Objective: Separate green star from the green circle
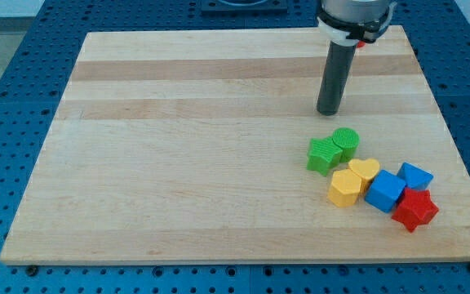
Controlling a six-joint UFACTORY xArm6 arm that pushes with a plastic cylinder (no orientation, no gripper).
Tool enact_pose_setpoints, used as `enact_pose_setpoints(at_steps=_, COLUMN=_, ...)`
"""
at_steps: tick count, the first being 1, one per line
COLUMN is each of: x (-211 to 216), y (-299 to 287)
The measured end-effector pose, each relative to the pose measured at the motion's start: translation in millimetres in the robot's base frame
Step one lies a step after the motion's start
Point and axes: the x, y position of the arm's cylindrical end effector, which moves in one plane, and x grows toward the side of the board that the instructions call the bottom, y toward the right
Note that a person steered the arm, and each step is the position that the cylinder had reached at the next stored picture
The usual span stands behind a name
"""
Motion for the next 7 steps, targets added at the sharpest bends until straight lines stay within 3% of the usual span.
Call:
enact_pose_setpoints(at_steps=4, x=55.9, y=85.0)
enact_pose_setpoints(at_steps=7, x=89.5, y=45.9)
